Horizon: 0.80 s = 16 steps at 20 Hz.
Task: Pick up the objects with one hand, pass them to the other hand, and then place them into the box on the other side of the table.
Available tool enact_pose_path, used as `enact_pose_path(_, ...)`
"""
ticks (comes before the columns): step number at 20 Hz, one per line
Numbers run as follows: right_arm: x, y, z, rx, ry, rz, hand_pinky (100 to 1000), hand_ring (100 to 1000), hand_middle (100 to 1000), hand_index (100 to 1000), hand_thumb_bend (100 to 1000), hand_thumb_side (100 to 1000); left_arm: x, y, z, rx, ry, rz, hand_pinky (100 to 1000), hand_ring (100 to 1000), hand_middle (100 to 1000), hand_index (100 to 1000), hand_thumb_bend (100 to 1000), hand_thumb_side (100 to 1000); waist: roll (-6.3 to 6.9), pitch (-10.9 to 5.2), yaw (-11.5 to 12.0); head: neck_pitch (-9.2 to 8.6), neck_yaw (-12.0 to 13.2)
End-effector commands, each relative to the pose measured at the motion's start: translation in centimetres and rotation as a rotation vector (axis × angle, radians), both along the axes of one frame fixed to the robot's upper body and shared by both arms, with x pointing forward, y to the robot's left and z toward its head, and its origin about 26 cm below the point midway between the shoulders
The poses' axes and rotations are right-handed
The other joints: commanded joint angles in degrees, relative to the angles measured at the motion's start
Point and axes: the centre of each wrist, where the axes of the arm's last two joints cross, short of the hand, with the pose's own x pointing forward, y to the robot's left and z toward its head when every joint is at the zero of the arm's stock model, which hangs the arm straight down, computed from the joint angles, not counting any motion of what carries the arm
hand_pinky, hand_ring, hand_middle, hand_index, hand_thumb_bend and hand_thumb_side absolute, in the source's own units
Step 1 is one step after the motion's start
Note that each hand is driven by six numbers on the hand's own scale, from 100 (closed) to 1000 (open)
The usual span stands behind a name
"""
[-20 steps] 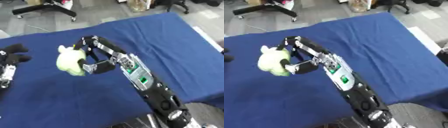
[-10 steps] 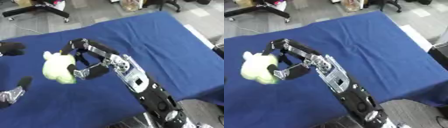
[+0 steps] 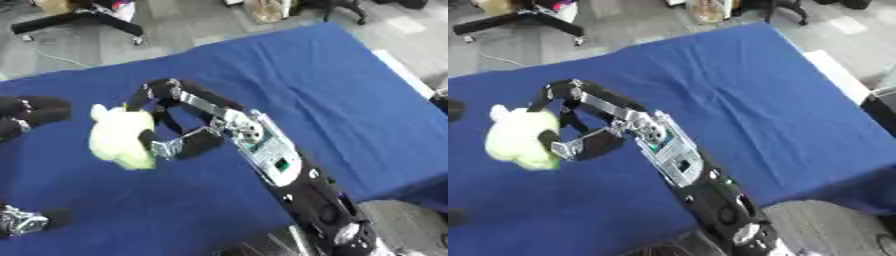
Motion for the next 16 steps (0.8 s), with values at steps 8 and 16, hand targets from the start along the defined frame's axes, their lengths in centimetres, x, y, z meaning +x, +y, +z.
enact_pose_path(8,-0.4,0.7,0.4,0.014,0.011,0.054,538,204,134,208,100,145,-0.1,-1.1,1.1,0.016,-0.179,-0.038,823,812,847,934,842,202,0.01,-0.81,-0.14,0.3,7.31)
enact_pose_path(16,-0.7,1.2,0.2,0.02,0.032,0.091,537,204,134,207,100,164,-0.1,-2.2,1.1,0.004,-0.253,-0.028,821,813,849,935,829,163,-0.18,-0.8,-0.17,0.3,9.39)
